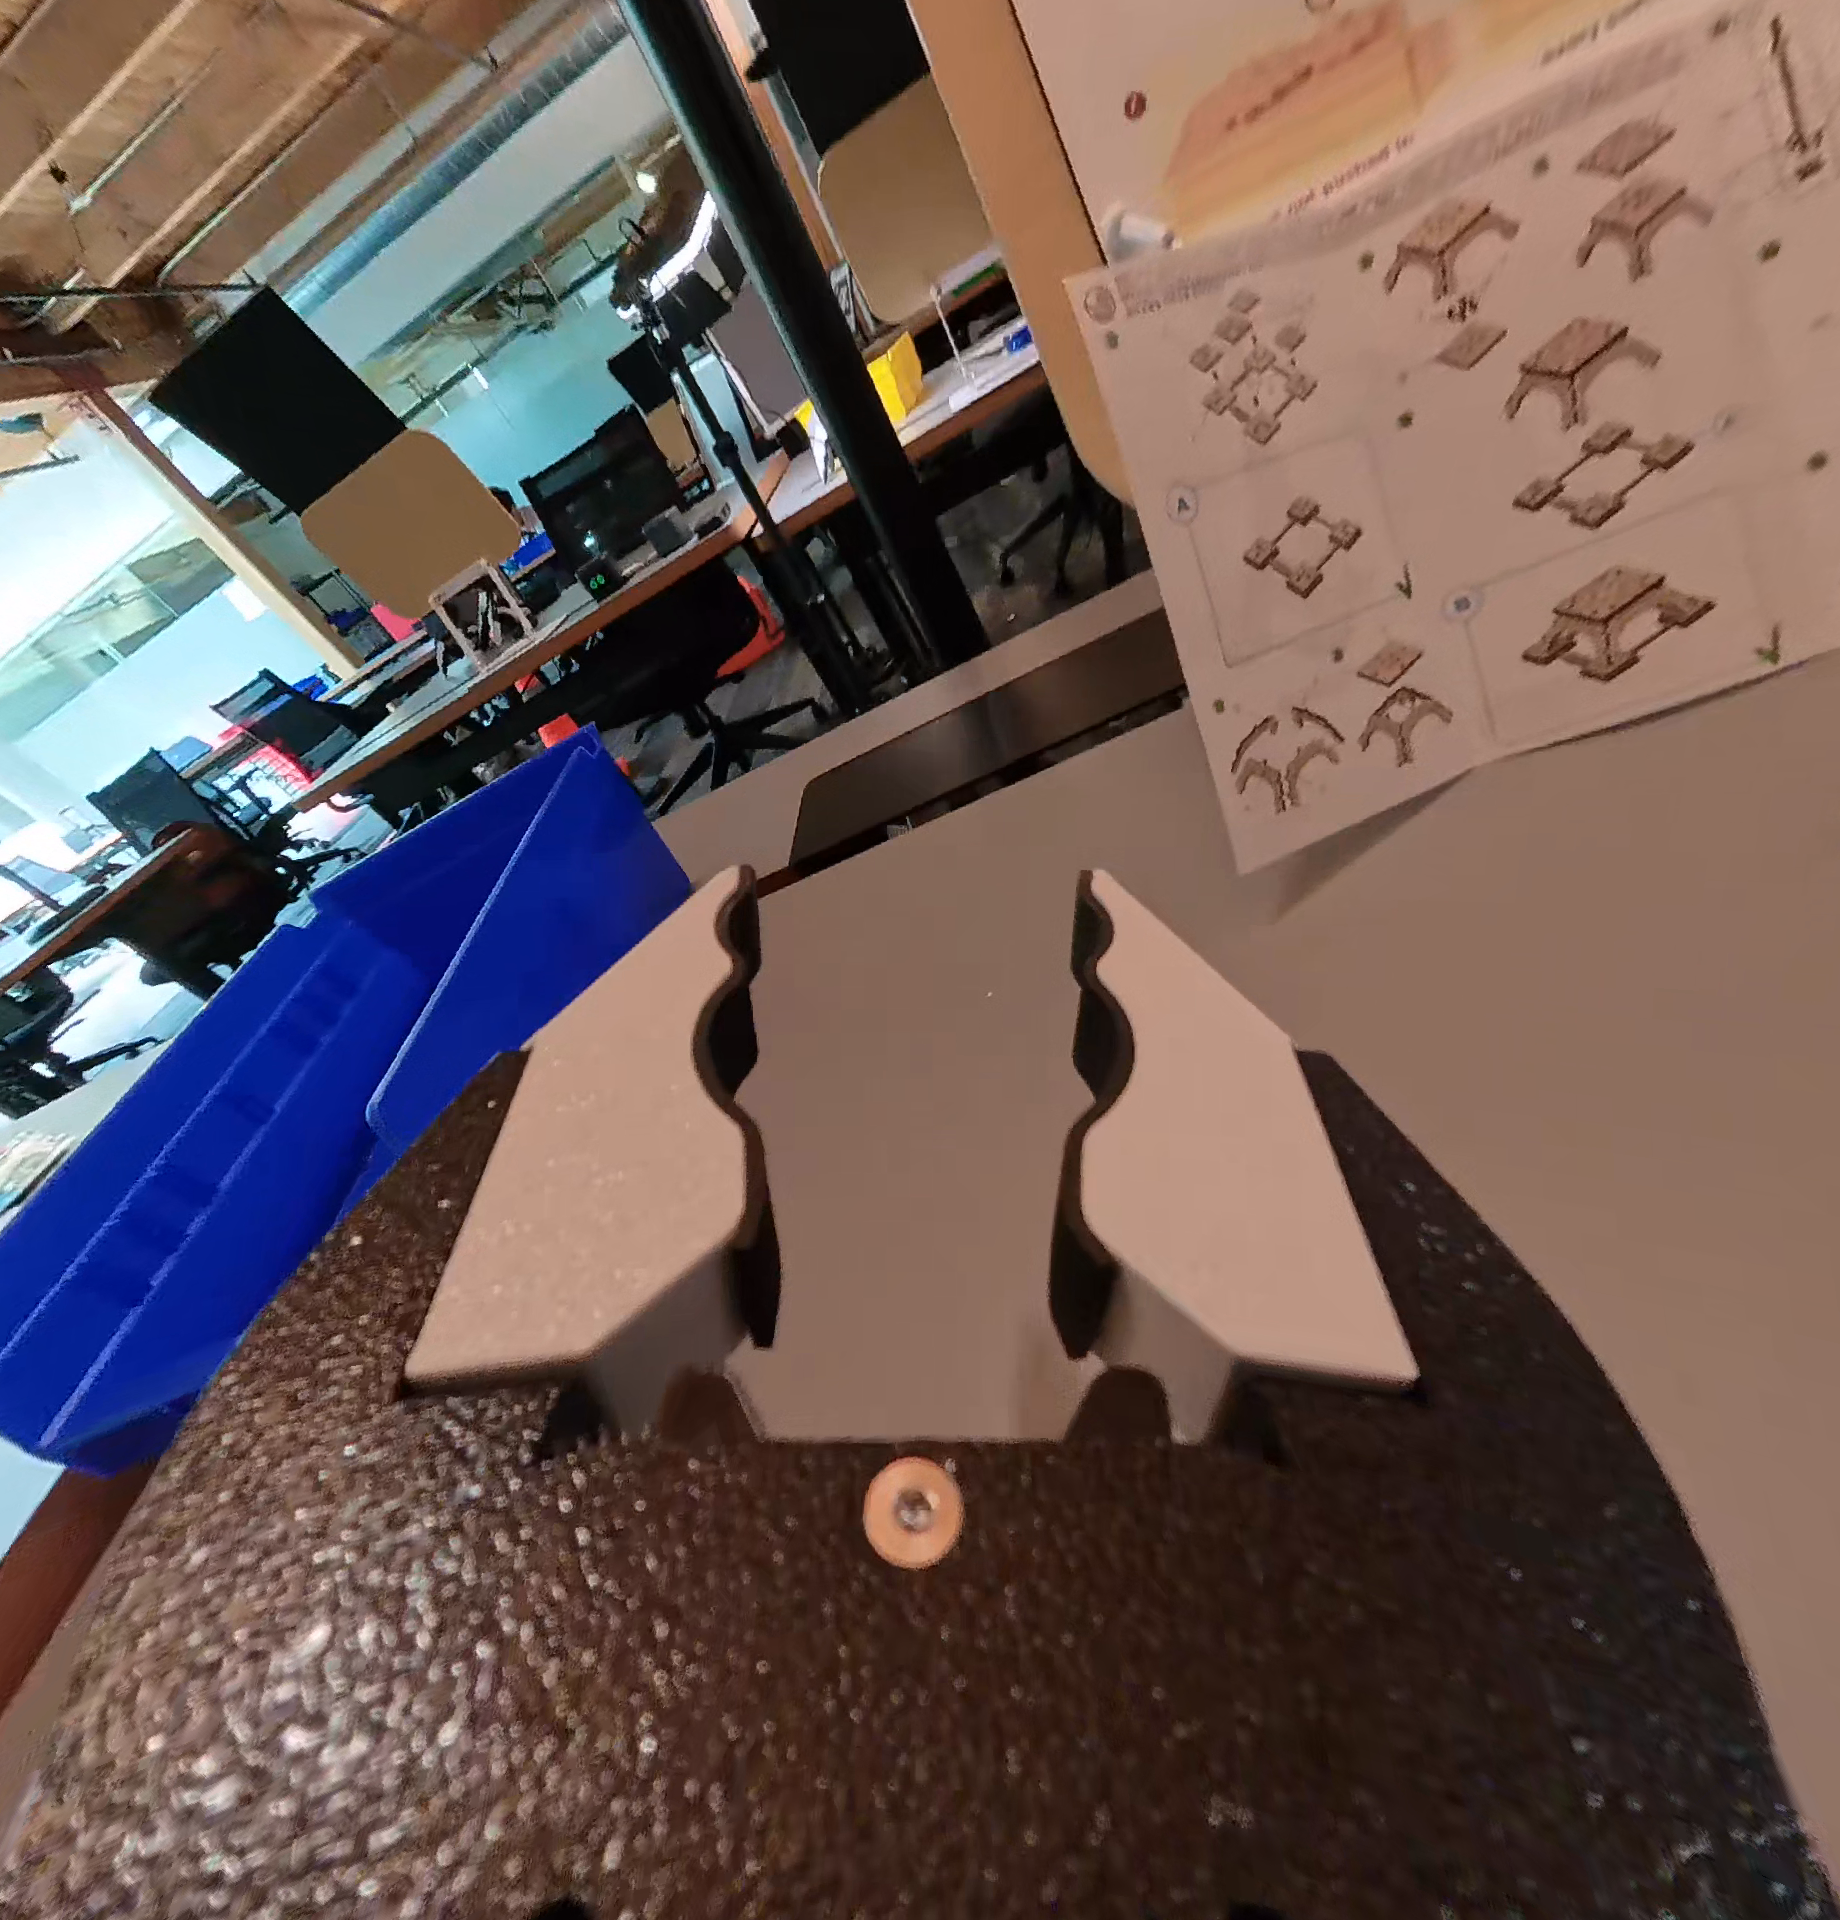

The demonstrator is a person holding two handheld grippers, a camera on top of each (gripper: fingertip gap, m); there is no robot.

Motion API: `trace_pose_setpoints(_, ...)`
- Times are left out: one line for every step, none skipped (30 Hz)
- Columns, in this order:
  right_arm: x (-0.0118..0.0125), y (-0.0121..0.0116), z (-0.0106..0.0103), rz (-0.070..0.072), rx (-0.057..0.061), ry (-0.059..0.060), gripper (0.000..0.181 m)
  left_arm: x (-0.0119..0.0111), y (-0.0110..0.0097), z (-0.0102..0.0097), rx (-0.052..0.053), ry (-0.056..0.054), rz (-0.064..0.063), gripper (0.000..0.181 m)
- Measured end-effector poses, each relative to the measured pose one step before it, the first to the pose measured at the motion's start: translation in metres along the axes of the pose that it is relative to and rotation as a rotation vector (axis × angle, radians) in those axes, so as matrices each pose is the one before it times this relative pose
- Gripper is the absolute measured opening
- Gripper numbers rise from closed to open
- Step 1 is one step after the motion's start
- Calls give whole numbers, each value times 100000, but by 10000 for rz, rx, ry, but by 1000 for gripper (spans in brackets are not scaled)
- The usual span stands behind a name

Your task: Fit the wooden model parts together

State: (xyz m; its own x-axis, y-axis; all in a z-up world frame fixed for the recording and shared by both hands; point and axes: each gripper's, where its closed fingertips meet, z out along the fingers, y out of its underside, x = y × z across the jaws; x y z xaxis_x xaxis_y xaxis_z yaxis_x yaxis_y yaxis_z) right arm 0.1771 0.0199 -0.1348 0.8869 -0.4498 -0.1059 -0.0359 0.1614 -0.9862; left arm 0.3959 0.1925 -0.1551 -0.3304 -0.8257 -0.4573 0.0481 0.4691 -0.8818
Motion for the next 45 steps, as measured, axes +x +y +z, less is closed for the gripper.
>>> trace_pose_setpoints(157,-82,-110,15,53,57,16,184,54,100,-140,9,189,59)
trace_pose_setpoints(107,-124,-94,46,74,21,16,282,45,75,-96,53,179,58)
trace_pose_setpoints(118,-144,-80,41,95,41,17,297,124,83,-132,60,94,56)
trace_pose_setpoints(108,-169,-52,40,129,51,16,244,121,66,-139,34,25,54)
trace_pose_setpoints(67,-142,-50,52,124,28,16,170,30,42,-84,16,11,54)
trace_pose_setpoints(76,-68,-28,41,69,28,16,152,-35,31,-20,41,-3,53)
trace_pose_setpoints(83,-18,-20,-9,30,55,16,134,-9,28,-8,46,-12,52)
trace_pose_setpoints(63,6,-20,-27,21,33,16,98,47,45,-14,41,-8,51)
trace_pose_setpoints(61,15,-16,24,17,19,16,119,107,67,-44,72,-19,50)
trace_pose_setpoints(39,6,-28,73,23,-12,16,134,128,87,-43,77,-38,49)
trace_pose_setpoints(54,-31,-37,84,51,-7,16,109,172,96,-63,62,-31,49)
trace_pose_setpoints(123,-52,-51,60,64,45,16,140,179,101,-77,71,-8,49)
trace_pose_setpoints(98,-8,-40,39,25,33,16,192,144,81,-75,108,-8,49)
trace_pose_setpoints(14,30,-10,1,-24,-11,16,201,117,56,-71,115,-29,49)
trace_pose_setpoints(14,22,-23,-39,-22,4,16,182,7,25,-21,98,-37,48)
trace_pose_setpoints(41,2,-25,-34,-2,27,17,177,-39,-5,19,103,-31,48)
trace_pose_setpoints(1,-32,-28,-1,5,5,17,224,-39,2,21,131,-24,46)
trace_pose_setpoints(-18,-67,-9,7,22,-10,17,213,6,4,-5,142,-27,44)
trace_pose_setpoints(-5,-83,-18,-12,27,10,17,175,-14,-1,5,130,-31,44)
trace_pose_setpoints(-16,-33,-21,-27,2,0,17,148,-106,-23,64,108,-20,42)
trace_pose_setpoints(-25,-13,0,-35,-14,-6,17,45,-161,-65,100,43,-31,41)
trace_pose_setpoints(-6,-38,-7,-33,0,2,16,97,-166,-43,98,76,-8,41)
trace_pose_setpoints(-22,-52,-10,-30,11,5,16,189,-104,-16,64,135,-7,40)
trace_pose_setpoints(-31,-24,3,-17,-2,-12,16,184,-43,10,31,124,-43,40)
trace_pose_setpoints(-11,2,4,-8,0,-3,17,170,17,14,-9,110,-55,38)
trace_pose_setpoints(12,-20,-4,-1,26,15,17,250,-18,8,-7,154,-14,37)
trace_pose_setpoints(-13,20,16,12,15,-10,17,316,-95,-3,29,187,42,35)
trace_pose_setpoints(-34,44,22,5,-13,-26,17,292,-157,-38,54,155,75,33)
trace_pose_setpoints(0,35,26,-21,-16,12,17,282,-209,-62,68,144,94,31)
trace_pose_setpoints(5,39,13,-42,-33,14,17,360,-187,-57,58,198,88,29)
trace_pose_setpoints(8,58,5,-50,-54,7,17,349,-145,-40,33,200,47,27)
trace_pose_setpoints(-12,29,7,-48,-40,7,17,304,-105,-44,19,176,0,25)
trace_pose_setpoints(-23,-12,1,-29,-9,-3,16,437,-81,-13,25,289,-26,22)
trace_pose_setpoints(-53,-47,0,8,11,-29,16,765,-64,7,29,533,-40,19)
trace_pose_setpoints(-69,-7,7,33,-9,-43,17,799,-100,-8,48,553,-67,16)
trace_pose_setpoints(-71,18,11,18,-31,-45,17,715,-180,-44,97,508,-56,16)
trace_pose_setpoints(-34,23,11,-15,-25,-20,17,1030,-178,-98,93,742,-13,16)
trace_pose_setpoints(-33,41,8,-10,-24,-18,17,1064,-76,-167,5,809,-25,15)
trace_pose_setpoints(-59,77,17,32,-44,-48,17,826,-70,-231,31,677,-63,14)
trace_pose_setpoints(-22,69,33,41,-32,-31,16,1258,-6,-293,30,1011,-97,11)
trace_pose_setpoints(-32,14,18,12,-14,-22,17,1854,37,-344,-3,1410,-161,12)
trace_pose_setpoints(-57,8,12,-18,-8,-27,17,1701,-100,-305,101,1215,-105,11)
trace_pose_setpoints(-54,49,8,-19,-23,-39,16,1533,-69,-208,92,982,92,9)
trace_pose_setpoints(-61,68,10,-8,-30,-52,17,1447,132,-116,-66,841,319,11)
trace_pose_setpoints(9,92,6,5,-23,-25,16,966,321,-13,-232,504,429,16)
